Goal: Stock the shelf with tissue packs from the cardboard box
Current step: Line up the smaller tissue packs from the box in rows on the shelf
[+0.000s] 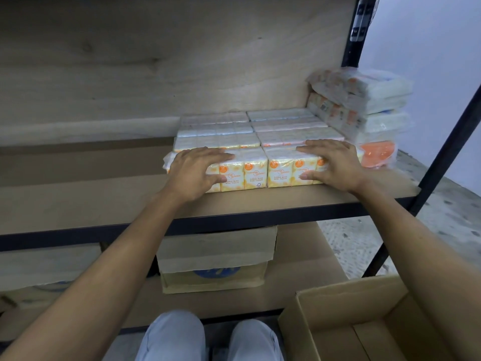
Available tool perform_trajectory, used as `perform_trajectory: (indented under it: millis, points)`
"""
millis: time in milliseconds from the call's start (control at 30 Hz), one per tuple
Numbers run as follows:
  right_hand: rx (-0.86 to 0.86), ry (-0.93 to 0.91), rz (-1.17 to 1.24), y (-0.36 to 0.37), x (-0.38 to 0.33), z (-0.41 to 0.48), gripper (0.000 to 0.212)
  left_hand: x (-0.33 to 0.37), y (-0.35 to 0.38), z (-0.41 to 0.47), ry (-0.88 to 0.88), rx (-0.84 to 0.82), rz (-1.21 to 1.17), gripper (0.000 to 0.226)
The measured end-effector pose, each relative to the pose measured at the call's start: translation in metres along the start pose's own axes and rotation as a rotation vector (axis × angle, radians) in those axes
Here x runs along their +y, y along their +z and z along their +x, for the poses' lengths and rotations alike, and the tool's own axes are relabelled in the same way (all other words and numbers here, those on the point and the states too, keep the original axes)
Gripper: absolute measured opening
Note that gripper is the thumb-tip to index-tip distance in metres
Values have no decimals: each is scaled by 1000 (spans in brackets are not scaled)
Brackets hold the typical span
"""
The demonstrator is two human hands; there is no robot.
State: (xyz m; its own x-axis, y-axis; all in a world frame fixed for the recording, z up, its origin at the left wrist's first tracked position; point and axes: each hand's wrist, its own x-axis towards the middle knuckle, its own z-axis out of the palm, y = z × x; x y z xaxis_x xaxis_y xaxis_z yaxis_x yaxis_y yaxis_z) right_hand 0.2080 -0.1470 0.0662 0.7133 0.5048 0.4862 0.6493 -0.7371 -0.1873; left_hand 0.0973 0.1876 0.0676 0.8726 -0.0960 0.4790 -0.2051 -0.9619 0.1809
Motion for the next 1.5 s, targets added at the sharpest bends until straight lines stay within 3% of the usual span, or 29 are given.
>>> perform_trajectory:
  millis: [900, 1500]
  points:
    - [13, 18, -20, 7, 6, 12, 68, 0, 10, 7, -5, 79, 50, 52]
    - [-28, 20, -62, 1, -2, 11, 68, 5, 4, 5, -16, 36, 40, 53]
